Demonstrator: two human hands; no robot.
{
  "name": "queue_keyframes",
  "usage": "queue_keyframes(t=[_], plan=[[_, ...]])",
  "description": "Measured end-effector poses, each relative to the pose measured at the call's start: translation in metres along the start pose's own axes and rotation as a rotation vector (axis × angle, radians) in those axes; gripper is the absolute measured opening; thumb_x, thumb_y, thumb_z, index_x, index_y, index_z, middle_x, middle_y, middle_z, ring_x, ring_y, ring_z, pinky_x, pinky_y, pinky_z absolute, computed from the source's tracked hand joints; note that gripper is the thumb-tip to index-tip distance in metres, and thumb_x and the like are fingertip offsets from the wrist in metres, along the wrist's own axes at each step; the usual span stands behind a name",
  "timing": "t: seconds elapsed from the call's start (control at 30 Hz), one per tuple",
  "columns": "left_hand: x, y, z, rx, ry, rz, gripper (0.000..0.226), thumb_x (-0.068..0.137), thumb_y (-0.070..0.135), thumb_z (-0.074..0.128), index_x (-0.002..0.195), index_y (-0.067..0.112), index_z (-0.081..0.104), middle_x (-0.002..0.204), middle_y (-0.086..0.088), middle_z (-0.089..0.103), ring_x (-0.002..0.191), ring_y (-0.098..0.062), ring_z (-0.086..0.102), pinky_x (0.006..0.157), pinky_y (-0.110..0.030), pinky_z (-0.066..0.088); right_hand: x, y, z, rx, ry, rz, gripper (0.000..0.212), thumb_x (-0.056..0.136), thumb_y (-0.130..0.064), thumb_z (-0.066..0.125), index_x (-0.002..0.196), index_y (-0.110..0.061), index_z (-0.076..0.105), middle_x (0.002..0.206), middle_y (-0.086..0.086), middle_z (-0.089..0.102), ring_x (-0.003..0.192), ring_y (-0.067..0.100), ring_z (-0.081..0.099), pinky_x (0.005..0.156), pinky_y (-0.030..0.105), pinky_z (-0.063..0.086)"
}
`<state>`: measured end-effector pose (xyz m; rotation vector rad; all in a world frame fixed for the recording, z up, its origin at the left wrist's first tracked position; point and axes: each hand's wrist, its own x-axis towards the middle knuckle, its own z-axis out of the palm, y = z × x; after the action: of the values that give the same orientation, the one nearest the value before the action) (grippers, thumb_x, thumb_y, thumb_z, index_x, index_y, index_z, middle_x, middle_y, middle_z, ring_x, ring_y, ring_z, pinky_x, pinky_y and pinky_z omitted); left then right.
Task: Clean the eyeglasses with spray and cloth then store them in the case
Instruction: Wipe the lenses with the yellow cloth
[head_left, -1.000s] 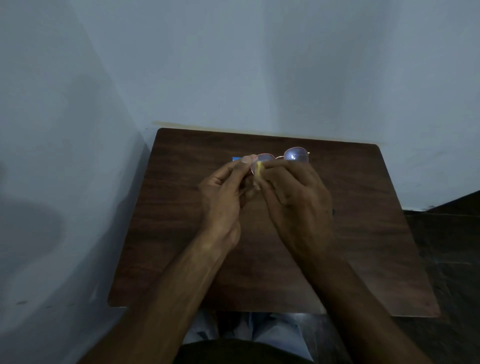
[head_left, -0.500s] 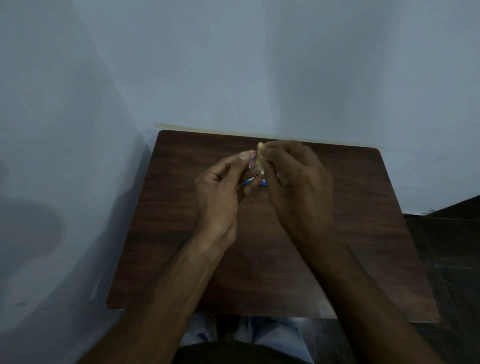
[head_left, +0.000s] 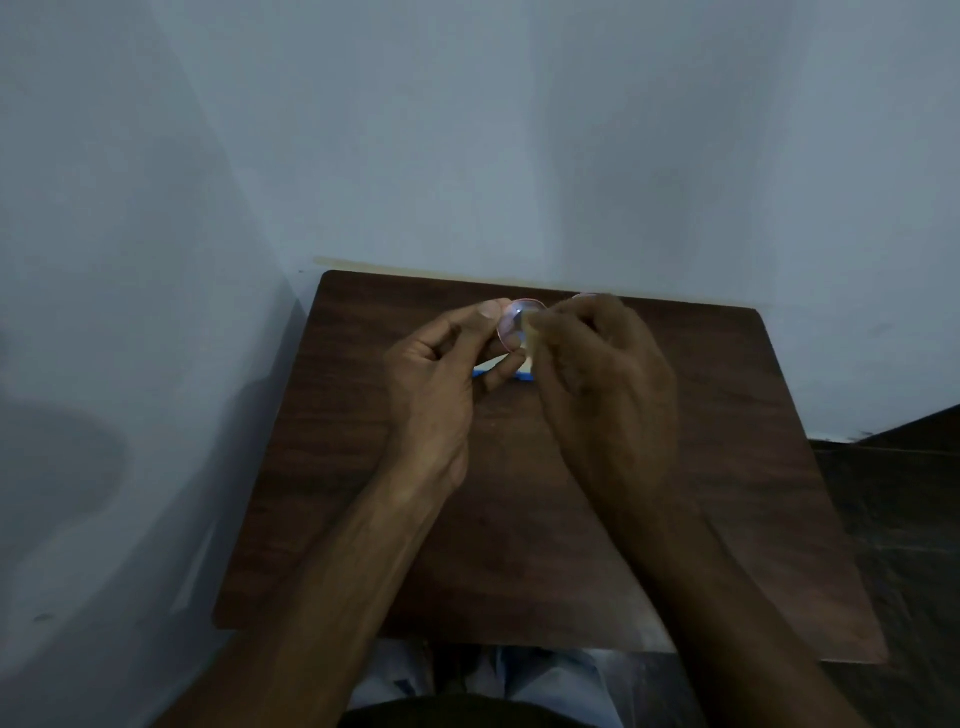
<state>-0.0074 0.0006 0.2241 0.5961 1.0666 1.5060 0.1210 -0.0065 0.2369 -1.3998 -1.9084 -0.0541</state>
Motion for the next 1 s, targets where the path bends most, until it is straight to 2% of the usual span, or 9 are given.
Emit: queue_keyframes(t=[0.1,0.2,0.27,0.37,0.43,0.6,0.73,0.9,1.0], plan=[[0.001,0.001,-0.001,0.003,-0.005,0.0,0.015,0.098,0.009,0.067,0.106,0.004,0.079,0.103,-0.012,0.08,0.091,-0.019,0.076,0.073,-0.029,0.062,0.014,0.005,0.002,-0.005,0.053,0.003,0.012,0.096,-0.012,0.07,0.104,-0.009,0.077,0.111,0.007,0.071,0.095,0.026,0.067,0.072,0.04,0.057],[0.001,0.005,-0.001,0.005,-0.008,-0.013,0.019,0.1,0.011,0.066,0.112,0.0,0.077,0.104,-0.011,0.08,0.09,-0.016,0.075,0.068,-0.025,0.06,-0.002,-0.007,0.007,0.052,-0.018,-0.075,0.018,0.094,-0.009,0.074,0.111,-0.01,0.079,0.119,0.006,0.073,0.103,0.027,0.068,0.08,0.04,0.056],[0.001,0.007,-0.003,-0.002,-0.006,-0.021,0.019,0.1,0.01,0.066,0.112,0.0,0.076,0.102,-0.009,0.081,0.088,-0.014,0.076,0.067,-0.025,0.06,-0.013,-0.005,0.006,0.036,-0.019,-0.085,0.024,0.088,-0.003,0.078,0.112,-0.008,0.079,0.116,0.008,0.074,0.102,0.028,0.069,0.08,0.041,0.057],[0.002,0.006,-0.006,-0.005,-0.018,-0.011,0.015,0.1,0.009,0.065,0.107,0.005,0.078,0.099,-0.007,0.081,0.089,-0.017,0.077,0.075,-0.029,0.063,0.004,0.002,0.002,-0.021,0.054,-0.057,0.016,0.091,-0.007,0.072,0.106,-0.007,0.078,0.113,0.009,0.075,0.099,0.029,0.068,0.077,0.039,0.056],[0.001,0.007,-0.005,-0.003,-0.018,-0.011,0.016,0.1,0.009,0.065,0.108,0.005,0.078,0.1,-0.007,0.081,0.09,-0.017,0.077,0.074,-0.028,0.062,0.013,-0.006,0.001,-0.029,0.032,-0.061,0.015,0.093,-0.011,0.068,0.105,-0.009,0.077,0.114,0.006,0.074,0.098,0.028,0.066,0.074,0.035,0.053],[-0.003,0.011,-0.005,-0.015,-0.028,-0.046,0.015,0.1,0.01,0.065,0.105,0.005,0.078,0.097,-0.004,0.082,0.086,-0.012,0.077,0.069,-0.023,0.061,-0.001,-0.015,0.0,-0.013,-0.047,-0.092,0.018,0.092,-0.009,0.075,0.109,-0.011,0.078,0.116,0.004,0.074,0.1,0.026,0.068,0.075,0.037,0.057],[0.0,0.008,-0.008,-0.038,0.011,-0.032,0.015,0.1,0.008,0.065,0.106,0.005,0.078,0.102,-0.01,0.081,0.093,-0.019,0.078,0.075,-0.029,0.062,0.019,-0.013,-0.001,-0.075,-0.009,-0.012,0.011,0.09,-0.01,0.072,0.1,-0.012,0.075,0.107,0.003,0.071,0.093,0.024,0.062,0.069,0.028,0.04],[0.002,0.013,-0.014,-0.076,0.038,-0.051,0.016,0.099,0.009,0.067,0.109,0.005,0.077,0.099,-0.009,0.081,0.089,-0.018,0.078,0.074,-0.029,0.064,0.005,-0.013,0.002,-0.07,-0.07,-0.064,0.011,0.091,-0.007,0.07,0.099,-0.013,0.075,0.108,0.004,0.071,0.095,0.024,0.062,0.07,0.032,0.046],[0.003,0.014,-0.015,-0.059,0.052,-0.03,0.015,0.098,0.009,0.066,0.108,0.008,0.077,0.094,-0.008,0.08,0.087,-0.016,0.078,0.073,-0.028,0.064,0.018,0.002,-0.001,-0.132,0.015,0.044,0.007,0.094,-0.01,0.069,0.097,-0.01,0.075,0.105,0.007,0.069,0.091,0.023,0.061,0.074,0.021,0.03]])
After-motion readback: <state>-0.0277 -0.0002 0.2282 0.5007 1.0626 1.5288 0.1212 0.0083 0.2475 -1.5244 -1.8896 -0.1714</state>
